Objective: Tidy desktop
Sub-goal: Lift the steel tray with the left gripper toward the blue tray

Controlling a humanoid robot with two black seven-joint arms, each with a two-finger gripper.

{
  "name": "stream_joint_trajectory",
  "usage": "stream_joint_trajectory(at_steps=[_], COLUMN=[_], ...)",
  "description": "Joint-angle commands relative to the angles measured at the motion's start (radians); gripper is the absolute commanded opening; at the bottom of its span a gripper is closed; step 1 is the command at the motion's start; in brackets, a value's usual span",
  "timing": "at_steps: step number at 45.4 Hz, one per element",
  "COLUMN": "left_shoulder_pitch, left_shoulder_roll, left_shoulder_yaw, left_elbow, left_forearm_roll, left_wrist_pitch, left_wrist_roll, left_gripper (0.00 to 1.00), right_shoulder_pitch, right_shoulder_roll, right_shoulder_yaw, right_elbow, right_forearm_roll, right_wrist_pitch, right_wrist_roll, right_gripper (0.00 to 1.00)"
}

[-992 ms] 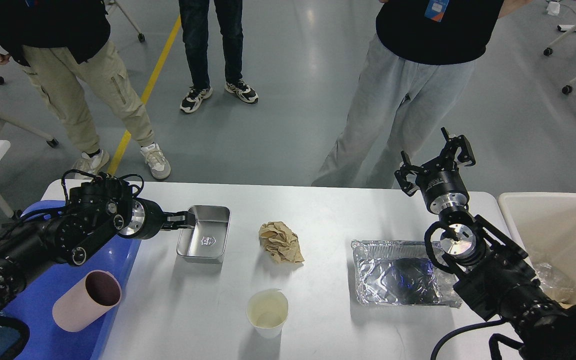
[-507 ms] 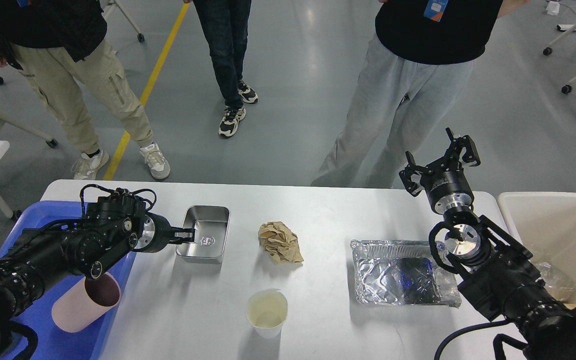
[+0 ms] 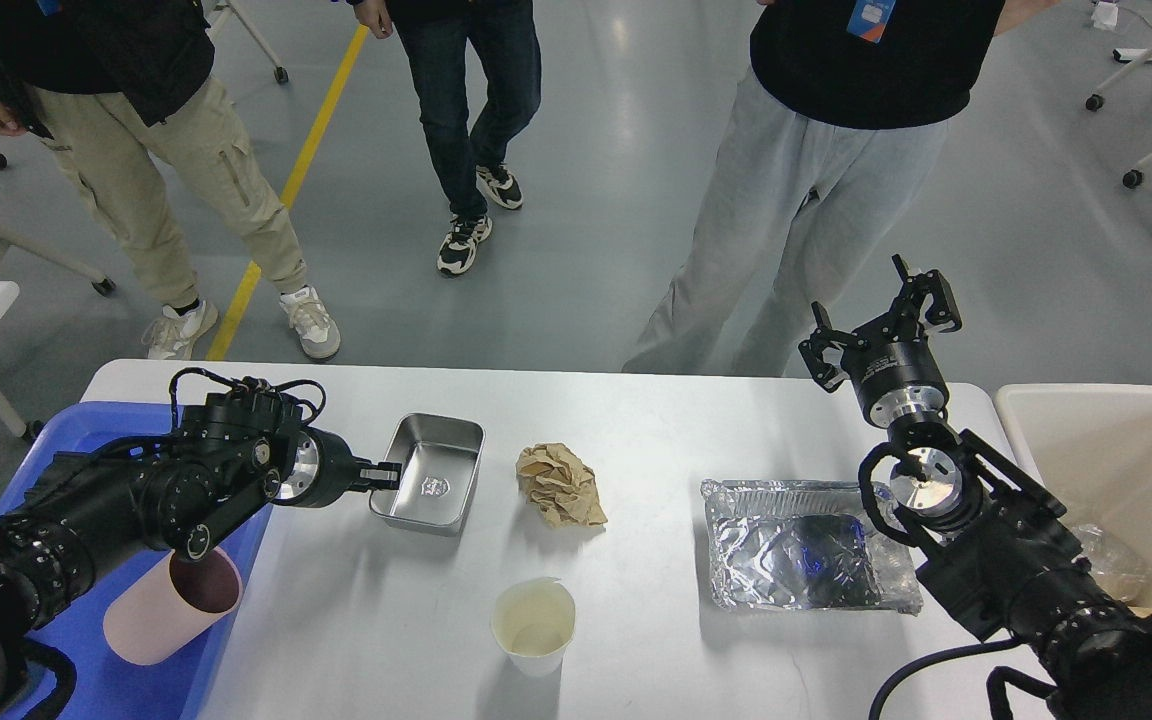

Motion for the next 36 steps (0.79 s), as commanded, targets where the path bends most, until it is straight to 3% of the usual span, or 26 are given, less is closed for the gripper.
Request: stream_joint_trajectory(at_steps=[1, 6, 15, 36], left_shoulder_pitch=[-0.009, -0.035, -0.066, -0.061], left_shoulder_roll=[-0.013, -0.022, 0.064, 0.597], left_shoulder_yaw=[0.0, 0.006, 0.014, -0.009], left_elbow=[0.0, -0.006, -0.095, -0.613], left_forearm_roll=[0.0, -0.002, -0.009, -0.062], left_wrist_pitch=[-0.002, -0.011, -0.063, -0.152], left_wrist_roll=[-0.034, -0.065, -0.073, -0.083], left_gripper=[0.0, 0.0, 0.0, 0.0], right_shoulder_pitch=[0.0, 0.0, 0.0, 0.0], right_shoulder_roll=[0.0, 0.0, 0.002, 0.009], right_shoulder_yaw=[0.0, 0.002, 0.0, 0.0], right_elbow=[0.0, -0.002, -0.002, -0.002], right_forearm_roll=[0.0, 0.0, 0.0, 0.0], right_wrist_pitch=[-0.001, -0.001, -0.001, -0.001], right_wrist_roll=[0.002, 0.002, 0.002, 0.002], right_gripper=[1.0, 1.0, 1.0, 1.0])
